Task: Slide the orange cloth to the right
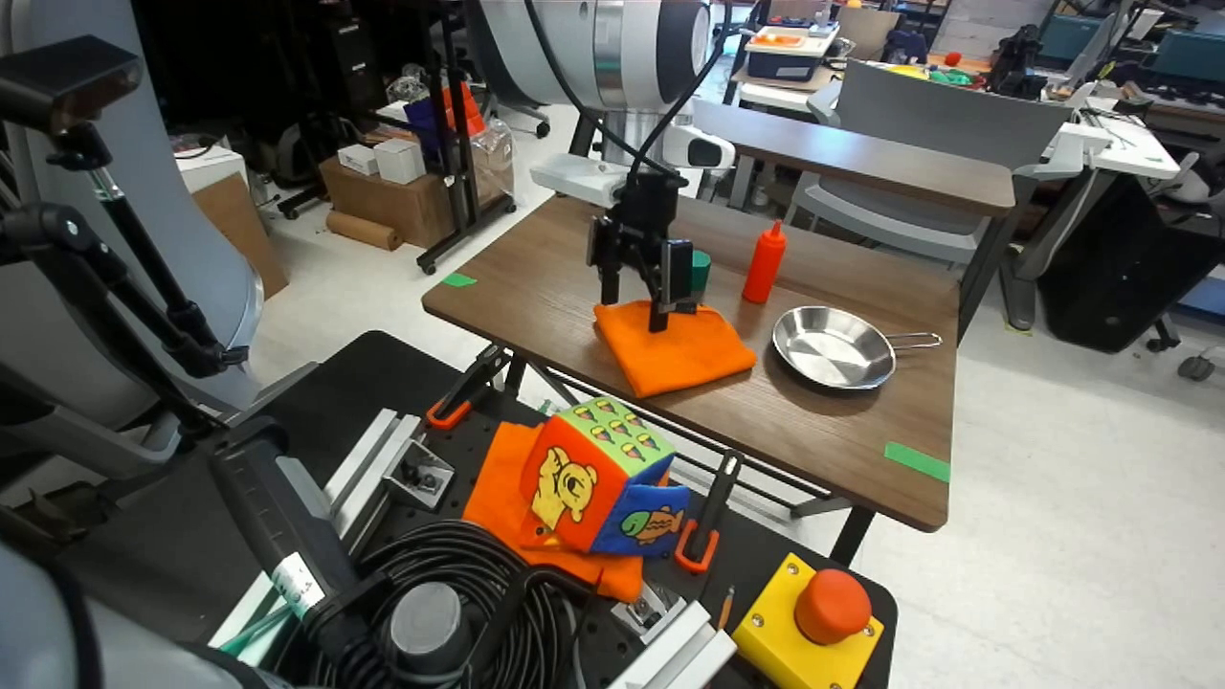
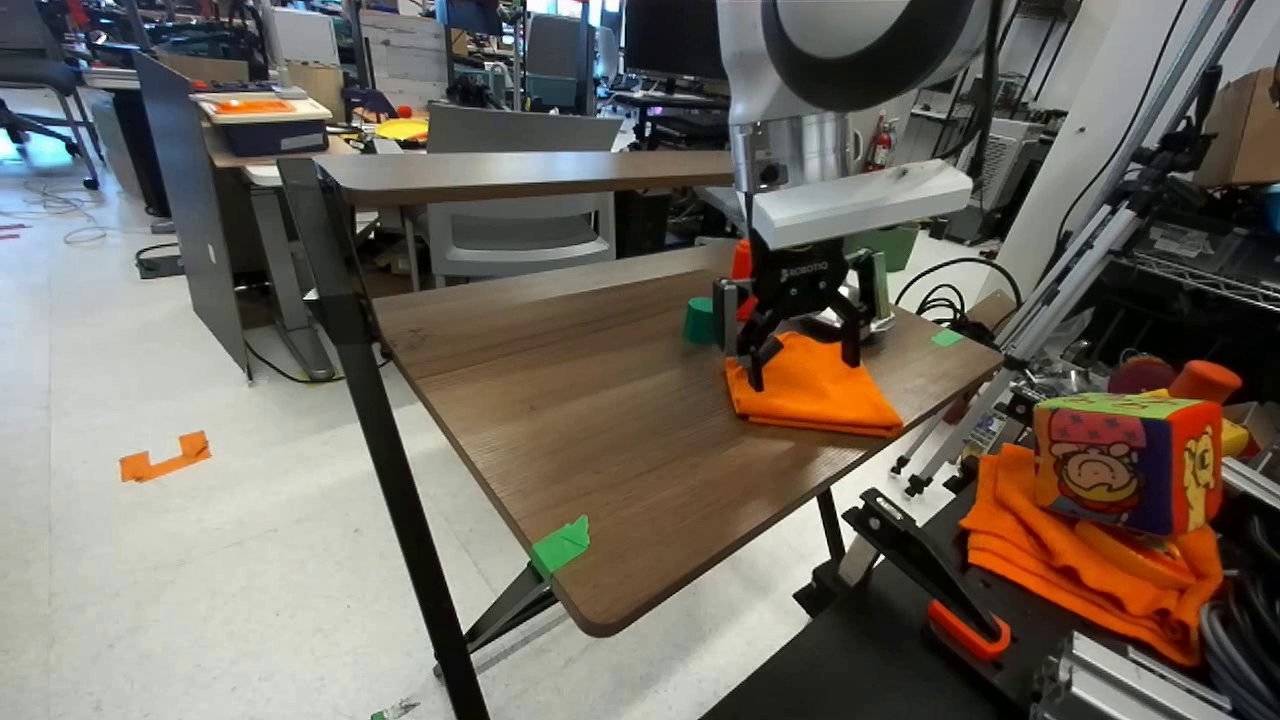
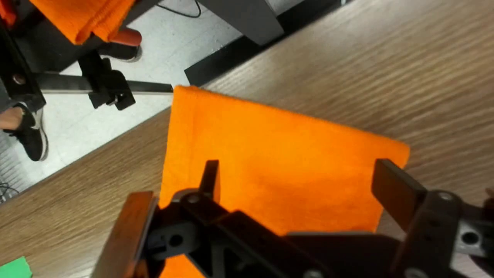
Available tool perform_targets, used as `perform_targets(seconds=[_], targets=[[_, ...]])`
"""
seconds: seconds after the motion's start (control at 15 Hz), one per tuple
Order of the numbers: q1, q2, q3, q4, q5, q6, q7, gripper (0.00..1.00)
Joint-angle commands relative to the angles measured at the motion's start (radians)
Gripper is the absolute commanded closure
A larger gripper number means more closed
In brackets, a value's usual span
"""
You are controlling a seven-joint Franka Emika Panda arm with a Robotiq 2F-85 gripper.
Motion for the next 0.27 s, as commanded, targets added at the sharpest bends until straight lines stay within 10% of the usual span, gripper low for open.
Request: perform_targets(seconds=[0.0, 0.2], targets=[[-0.089, -0.152, 0.073, -0.142, 0.125, -0.092, -0.204, 0.00], [-0.143, -0.220, 0.081, -0.191, 0.227, -0.224, -0.341, 0.00]])
